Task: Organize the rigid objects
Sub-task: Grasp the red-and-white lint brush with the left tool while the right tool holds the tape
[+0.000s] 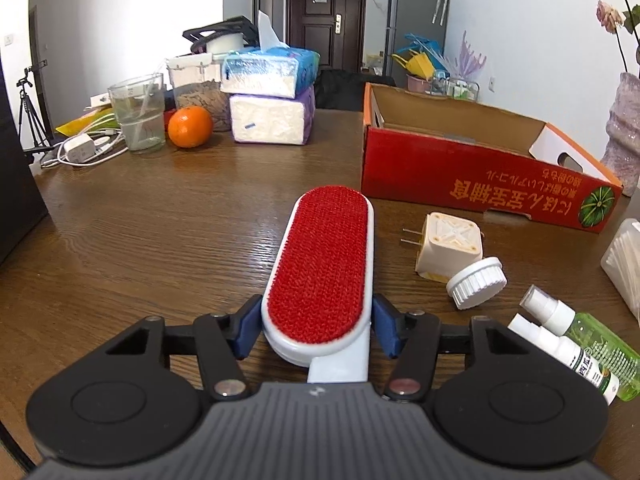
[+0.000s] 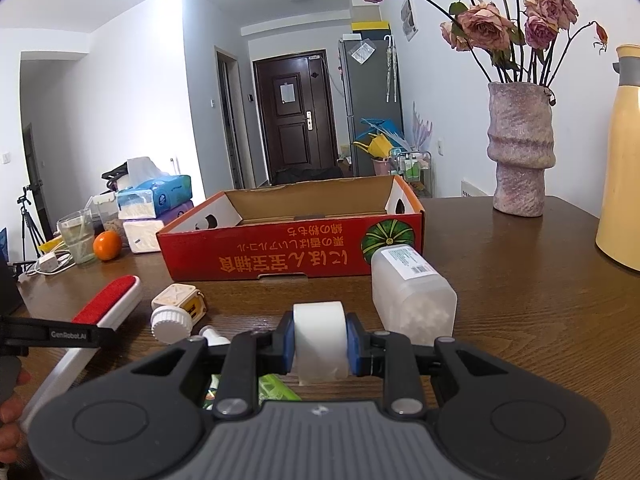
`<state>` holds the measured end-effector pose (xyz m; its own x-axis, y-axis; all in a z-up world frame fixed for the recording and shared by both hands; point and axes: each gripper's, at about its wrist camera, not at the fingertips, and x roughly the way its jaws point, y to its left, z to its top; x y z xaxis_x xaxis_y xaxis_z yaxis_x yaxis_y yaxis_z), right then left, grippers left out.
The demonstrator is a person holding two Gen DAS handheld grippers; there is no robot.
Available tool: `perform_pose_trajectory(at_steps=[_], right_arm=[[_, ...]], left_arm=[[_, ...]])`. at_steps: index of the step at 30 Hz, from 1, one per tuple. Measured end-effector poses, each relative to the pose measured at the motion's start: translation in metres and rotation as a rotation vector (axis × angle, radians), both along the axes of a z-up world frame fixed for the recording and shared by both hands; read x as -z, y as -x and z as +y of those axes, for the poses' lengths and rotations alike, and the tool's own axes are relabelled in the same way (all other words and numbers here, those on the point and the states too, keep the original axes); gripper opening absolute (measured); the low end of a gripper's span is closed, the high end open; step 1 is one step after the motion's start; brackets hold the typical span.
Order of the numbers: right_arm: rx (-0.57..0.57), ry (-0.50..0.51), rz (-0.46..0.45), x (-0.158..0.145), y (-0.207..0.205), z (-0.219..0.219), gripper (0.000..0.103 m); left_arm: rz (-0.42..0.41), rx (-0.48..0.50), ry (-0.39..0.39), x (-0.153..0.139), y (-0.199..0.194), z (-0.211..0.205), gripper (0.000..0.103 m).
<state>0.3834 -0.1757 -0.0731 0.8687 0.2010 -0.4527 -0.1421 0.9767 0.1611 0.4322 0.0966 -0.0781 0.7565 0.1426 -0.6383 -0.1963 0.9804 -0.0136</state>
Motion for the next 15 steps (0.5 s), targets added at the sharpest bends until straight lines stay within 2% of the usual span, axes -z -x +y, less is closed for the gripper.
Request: perform_pose_trajectory(at_steps=[15], right_arm=[[-0.006,-0.008,-0.014,-0.002,0.003,-0.001,0.024]], left_arm=[[-0.071,-0.001,0.021,-0.017,0.022,-0.005,0.058]])
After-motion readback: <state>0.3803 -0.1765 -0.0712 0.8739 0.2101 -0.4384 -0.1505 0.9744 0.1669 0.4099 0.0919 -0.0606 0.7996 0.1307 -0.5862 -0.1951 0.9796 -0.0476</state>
